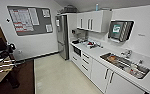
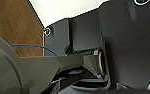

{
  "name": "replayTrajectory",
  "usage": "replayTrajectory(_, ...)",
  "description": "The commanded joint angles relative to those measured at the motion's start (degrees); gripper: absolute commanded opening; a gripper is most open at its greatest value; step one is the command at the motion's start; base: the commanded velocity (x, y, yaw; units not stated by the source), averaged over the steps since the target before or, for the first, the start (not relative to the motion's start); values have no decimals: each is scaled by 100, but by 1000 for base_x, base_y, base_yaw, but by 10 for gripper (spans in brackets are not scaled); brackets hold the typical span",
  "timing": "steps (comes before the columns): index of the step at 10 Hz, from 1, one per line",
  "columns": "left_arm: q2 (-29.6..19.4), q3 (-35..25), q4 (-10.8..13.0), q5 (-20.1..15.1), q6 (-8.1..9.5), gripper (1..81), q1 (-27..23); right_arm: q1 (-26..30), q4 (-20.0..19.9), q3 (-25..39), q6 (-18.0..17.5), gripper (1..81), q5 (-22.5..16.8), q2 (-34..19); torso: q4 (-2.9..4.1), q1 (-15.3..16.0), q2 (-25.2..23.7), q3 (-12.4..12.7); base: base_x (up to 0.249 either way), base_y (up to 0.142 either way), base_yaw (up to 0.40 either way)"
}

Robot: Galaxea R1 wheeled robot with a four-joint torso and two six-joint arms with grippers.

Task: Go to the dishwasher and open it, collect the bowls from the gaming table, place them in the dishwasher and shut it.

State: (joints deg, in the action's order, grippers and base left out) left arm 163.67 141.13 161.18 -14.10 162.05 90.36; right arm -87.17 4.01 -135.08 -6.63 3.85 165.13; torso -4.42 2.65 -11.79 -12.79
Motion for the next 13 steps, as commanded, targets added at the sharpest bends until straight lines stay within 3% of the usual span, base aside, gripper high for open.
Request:
replayTrajectory(1, -53, -24, 382, -400, 295, 811, -162, 257, 82, 97, 13, 811, -280, -74, 0, 0, 0, 0, 0, 0, 359)
replayTrajectory(13, -27, 81, 382, -400, 295, 811, -163, 275, 109, 247, 13, 811, -289, -233, 0, 0, 0, 0, 0, 0, 359)
